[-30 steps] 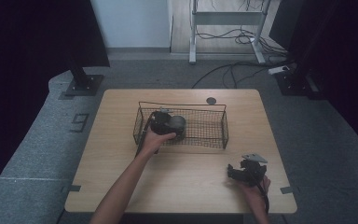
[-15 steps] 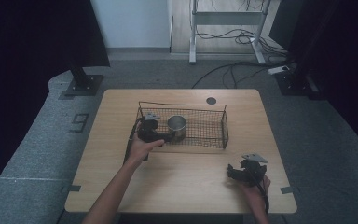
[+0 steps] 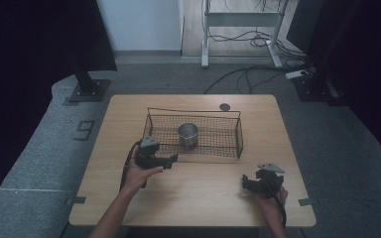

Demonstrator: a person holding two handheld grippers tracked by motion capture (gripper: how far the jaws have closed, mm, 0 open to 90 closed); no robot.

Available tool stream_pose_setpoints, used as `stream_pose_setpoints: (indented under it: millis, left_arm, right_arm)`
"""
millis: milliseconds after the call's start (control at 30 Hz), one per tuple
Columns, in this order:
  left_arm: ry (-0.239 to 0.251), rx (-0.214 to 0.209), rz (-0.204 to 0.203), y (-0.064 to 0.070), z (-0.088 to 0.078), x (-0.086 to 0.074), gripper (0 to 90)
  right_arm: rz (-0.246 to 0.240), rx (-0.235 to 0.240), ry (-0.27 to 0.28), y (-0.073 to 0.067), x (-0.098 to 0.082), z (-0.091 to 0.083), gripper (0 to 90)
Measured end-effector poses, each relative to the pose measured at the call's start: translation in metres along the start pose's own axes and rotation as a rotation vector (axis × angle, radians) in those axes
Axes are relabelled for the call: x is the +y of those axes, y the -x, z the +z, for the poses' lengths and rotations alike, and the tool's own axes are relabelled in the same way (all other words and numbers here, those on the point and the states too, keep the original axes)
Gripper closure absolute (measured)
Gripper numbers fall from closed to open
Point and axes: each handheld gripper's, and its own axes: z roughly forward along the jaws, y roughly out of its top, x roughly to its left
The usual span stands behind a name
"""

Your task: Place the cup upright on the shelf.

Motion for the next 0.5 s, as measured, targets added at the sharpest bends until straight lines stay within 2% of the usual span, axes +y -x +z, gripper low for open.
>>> stream_pose_setpoints:
  millis: [100, 300, 500]
  left_arm:
    - [-0.006, -0.016, -0.019, -0.001, -0.004, -0.011, 12.3]
    - [-0.020, -0.004, -0.038, -0.007, -0.011, -0.034, 13.0]
    - [-0.032, 0.003, -0.035, -0.009, -0.011, -0.043, 13.7]
  right_arm:
    - [0.000, 0.000, 0.000, 0.000, 0.000, 0.000, 5.3]
    - [0.000, 0.000, 0.000, 0.000, 0.000, 0.000, 5.2]
    - [0.000, 0.000, 0.000, 0.000, 0.000, 0.000, 5.3]
